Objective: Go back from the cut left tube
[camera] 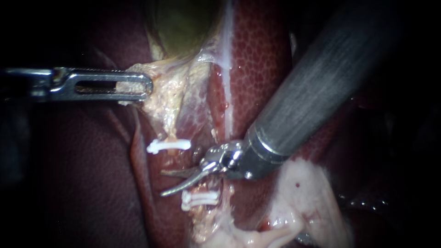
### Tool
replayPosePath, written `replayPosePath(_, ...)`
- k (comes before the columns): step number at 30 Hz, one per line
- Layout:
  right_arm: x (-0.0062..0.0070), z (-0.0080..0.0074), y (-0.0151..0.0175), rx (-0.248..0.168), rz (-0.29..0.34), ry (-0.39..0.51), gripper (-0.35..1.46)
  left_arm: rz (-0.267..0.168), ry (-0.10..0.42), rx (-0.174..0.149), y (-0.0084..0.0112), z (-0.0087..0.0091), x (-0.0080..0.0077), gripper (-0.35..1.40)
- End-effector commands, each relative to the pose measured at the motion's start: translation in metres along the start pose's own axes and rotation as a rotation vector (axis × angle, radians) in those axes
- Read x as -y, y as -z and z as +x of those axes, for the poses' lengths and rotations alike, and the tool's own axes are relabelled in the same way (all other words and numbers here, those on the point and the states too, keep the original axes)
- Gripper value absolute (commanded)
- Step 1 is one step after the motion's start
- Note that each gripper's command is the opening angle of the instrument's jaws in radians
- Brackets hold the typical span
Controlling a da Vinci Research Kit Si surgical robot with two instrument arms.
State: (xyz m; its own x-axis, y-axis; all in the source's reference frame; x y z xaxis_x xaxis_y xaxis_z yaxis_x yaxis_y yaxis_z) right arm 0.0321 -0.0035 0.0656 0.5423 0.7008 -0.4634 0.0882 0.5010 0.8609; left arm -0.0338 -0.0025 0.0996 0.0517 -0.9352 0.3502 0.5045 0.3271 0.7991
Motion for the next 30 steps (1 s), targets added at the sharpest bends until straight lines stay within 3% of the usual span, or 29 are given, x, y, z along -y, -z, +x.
replayPosePath(1, 0.0002, 0.0000, 0.0001, -0.002, 0.001, 0.006, 1.26, 0.000, 0.000, 0.000, 0.0000, 0.0000, 0.0000, -0.35)
replayPosePath(5, 0.0007, -0.0004, 0.0009, -0.005, -0.005, 0.049, 1.31, 0.001, 0.000, 0.000, 0.0001, 0.0000, 0.0000, -0.35)
replayPosePath(12, 0.0014, -0.0011, 0.0044, -0.032, -0.088, 0.150, 1.43, 0.000, 0.000, 0.000, 0.0001, 0.0000, 0.0000, -0.35)
replayPosePath(21, 0.0025, -0.0005, 0.0117, -0.076, -0.138, 0.231, 1.43, 0.001, 0.000, 0.000, 0.0001, 0.0000, 0.0000, -0.35)
replayPosePath(30, 0.0042, 0.0005, 0.0174, -0.090, -0.212, 0.287, 1.43, 0.000, 0.000, 0.000, 0.0001, 0.0000, 0.0000, -0.35)
